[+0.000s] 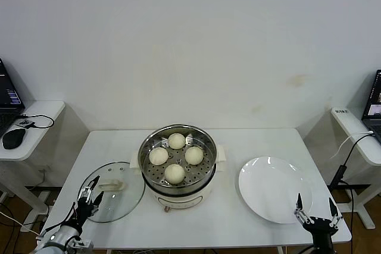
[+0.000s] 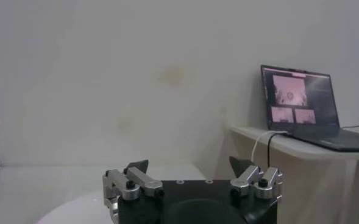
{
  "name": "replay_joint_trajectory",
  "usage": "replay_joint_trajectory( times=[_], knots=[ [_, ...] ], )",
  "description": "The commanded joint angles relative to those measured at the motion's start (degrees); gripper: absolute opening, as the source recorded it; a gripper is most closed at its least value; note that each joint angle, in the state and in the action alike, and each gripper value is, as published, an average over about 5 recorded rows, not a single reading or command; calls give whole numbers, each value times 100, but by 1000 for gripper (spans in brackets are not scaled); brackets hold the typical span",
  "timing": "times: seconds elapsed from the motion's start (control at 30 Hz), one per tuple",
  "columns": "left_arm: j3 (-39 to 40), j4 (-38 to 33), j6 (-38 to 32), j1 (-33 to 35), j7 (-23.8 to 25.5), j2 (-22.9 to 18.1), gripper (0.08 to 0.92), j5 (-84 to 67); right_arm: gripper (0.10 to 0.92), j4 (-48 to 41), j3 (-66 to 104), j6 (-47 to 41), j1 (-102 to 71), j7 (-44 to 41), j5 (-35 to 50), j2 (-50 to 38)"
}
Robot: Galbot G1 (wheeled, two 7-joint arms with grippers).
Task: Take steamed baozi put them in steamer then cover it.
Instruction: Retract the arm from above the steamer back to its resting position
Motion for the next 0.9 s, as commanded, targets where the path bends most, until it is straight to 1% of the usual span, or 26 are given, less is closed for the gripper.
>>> replay_joint_trajectory(
  times=[0.03, 0.37, 0.83, 0.9],
  knots=[
    [202, 570, -5, -737, 4, 30, 823, 123, 823, -53, 20, 28, -36, 21, -118, 40],
    [335, 929, 6, -1135, 44, -65, 823, 210, 823, -184, 7, 75, -15, 2, -247, 43],
    [396, 1157, 47, -1369, 36, -225, 822, 269, 823, -328, -56, 111, 33, -5, -414, 44],
    [408, 1227, 50, -1386, 30, -238, 807, 287, 823, -336, -52, 108, 38, -6, -415, 43]
  ],
)
